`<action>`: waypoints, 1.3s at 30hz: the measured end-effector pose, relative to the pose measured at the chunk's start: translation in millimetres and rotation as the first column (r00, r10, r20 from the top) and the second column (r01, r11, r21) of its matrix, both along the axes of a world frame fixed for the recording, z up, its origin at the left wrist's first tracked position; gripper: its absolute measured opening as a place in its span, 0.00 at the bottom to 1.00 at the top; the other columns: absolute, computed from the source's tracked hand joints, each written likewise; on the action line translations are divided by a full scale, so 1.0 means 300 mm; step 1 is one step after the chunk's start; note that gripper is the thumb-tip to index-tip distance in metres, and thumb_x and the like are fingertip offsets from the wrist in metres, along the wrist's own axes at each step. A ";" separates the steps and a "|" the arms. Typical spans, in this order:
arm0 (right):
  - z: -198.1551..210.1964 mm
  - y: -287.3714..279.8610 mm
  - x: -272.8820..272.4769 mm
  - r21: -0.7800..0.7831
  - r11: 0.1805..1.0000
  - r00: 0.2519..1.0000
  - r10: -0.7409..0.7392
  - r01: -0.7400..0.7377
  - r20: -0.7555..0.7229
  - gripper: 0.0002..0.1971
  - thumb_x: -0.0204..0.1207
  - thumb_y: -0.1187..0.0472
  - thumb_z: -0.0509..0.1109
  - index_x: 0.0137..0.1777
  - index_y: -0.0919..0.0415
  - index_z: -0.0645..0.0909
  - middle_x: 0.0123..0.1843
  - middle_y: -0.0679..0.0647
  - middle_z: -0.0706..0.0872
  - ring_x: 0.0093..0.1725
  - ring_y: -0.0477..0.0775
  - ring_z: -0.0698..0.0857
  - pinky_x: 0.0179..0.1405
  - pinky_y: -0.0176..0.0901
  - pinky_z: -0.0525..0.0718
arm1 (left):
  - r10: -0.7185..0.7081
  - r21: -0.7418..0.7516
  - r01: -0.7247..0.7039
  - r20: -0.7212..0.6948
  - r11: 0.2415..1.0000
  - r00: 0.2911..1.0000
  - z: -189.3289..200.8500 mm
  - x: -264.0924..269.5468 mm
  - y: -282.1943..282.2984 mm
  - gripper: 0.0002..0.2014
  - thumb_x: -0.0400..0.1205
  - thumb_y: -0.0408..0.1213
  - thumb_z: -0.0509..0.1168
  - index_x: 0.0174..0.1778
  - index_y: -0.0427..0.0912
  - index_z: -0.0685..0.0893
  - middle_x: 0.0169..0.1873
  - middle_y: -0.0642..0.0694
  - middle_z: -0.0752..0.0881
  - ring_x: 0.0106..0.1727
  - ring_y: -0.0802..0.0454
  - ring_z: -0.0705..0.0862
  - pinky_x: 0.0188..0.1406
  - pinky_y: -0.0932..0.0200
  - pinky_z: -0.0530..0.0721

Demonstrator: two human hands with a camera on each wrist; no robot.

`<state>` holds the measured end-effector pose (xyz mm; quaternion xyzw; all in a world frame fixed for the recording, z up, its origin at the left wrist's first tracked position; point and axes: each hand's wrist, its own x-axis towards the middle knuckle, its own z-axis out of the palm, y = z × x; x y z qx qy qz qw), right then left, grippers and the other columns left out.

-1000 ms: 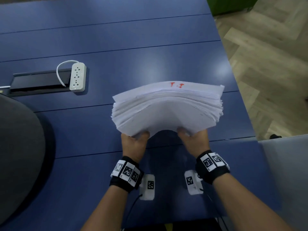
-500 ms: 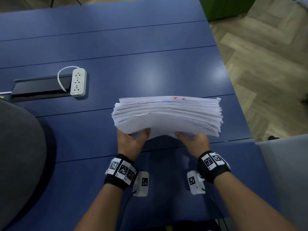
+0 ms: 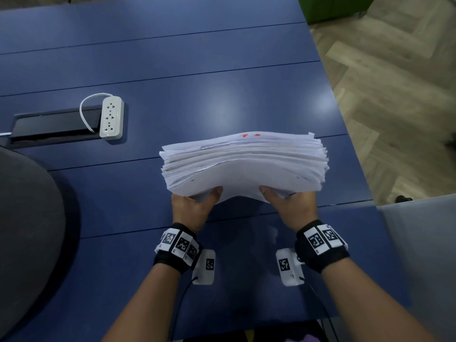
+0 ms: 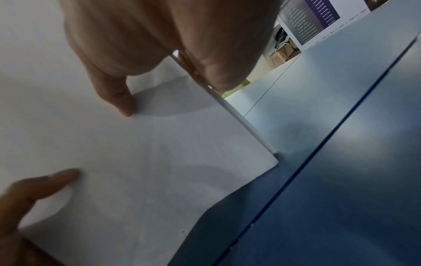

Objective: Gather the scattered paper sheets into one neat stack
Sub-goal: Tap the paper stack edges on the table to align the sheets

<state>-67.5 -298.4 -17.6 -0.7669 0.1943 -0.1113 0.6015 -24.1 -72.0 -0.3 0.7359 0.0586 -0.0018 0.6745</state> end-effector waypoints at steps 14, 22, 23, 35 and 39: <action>0.014 0.003 0.041 0.083 0.995 0.997 0.044 -0.050 0.067 0.27 0.63 0.63 0.90 0.57 0.40 0.83 0.57 0.38 0.90 0.59 0.38 0.88 0.56 0.25 0.81 | -0.046 0.070 0.043 0.035 0.997 0.998 0.021 0.027 0.012 0.25 0.71 0.29 0.82 0.55 0.59 0.84 0.50 0.70 0.90 0.56 0.67 0.88 0.52 0.73 0.83; 0.015 0.019 0.034 0.105 0.994 0.998 0.026 -0.032 0.053 0.26 0.65 0.61 0.88 0.61 0.46 0.83 0.60 0.48 0.90 0.62 0.49 0.89 0.64 0.50 0.88 | -0.020 0.097 0.011 0.086 0.995 0.996 0.056 0.012 -0.010 0.26 0.72 0.29 0.81 0.59 0.58 0.81 0.52 0.71 0.88 0.57 0.71 0.85 0.55 0.74 0.81; 0.015 0.023 0.032 0.117 0.993 0.998 0.030 -0.036 0.050 0.25 0.67 0.59 0.87 0.63 0.51 0.84 0.60 0.50 0.91 0.62 0.51 0.89 0.63 0.56 0.88 | -0.013 0.087 0.005 0.084 0.996 0.996 0.052 0.006 -0.013 0.26 0.73 0.28 0.80 0.62 0.54 0.81 0.53 0.68 0.88 0.57 0.71 0.85 0.55 0.75 0.81; -0.008 -0.024 0.007 0.097 0.993 0.996 0.074 -0.068 -0.051 0.21 0.67 0.65 0.86 0.60 0.60 0.86 0.56 0.51 0.93 0.57 0.51 0.91 0.57 0.52 0.90 | -0.145 0.113 0.144 0.001 0.983 0.989 0.014 -0.004 0.046 0.19 0.73 0.34 0.73 0.60 0.50 0.84 0.55 0.53 0.89 0.58 0.64 0.87 0.51 0.69 0.85; -0.040 -0.044 -0.001 0.077 0.991 0.990 0.113 -0.106 -0.089 0.15 0.68 0.72 0.83 0.53 0.62 0.88 0.48 0.44 0.93 0.48 0.41 0.91 0.49 0.35 0.87 | -0.228 0.166 0.238 -0.082 0.957 0.970 -0.024 0.008 0.052 0.21 0.71 0.23 0.72 0.52 0.55 0.83 0.47 0.56 0.87 0.47 0.73 0.86 0.43 0.77 0.82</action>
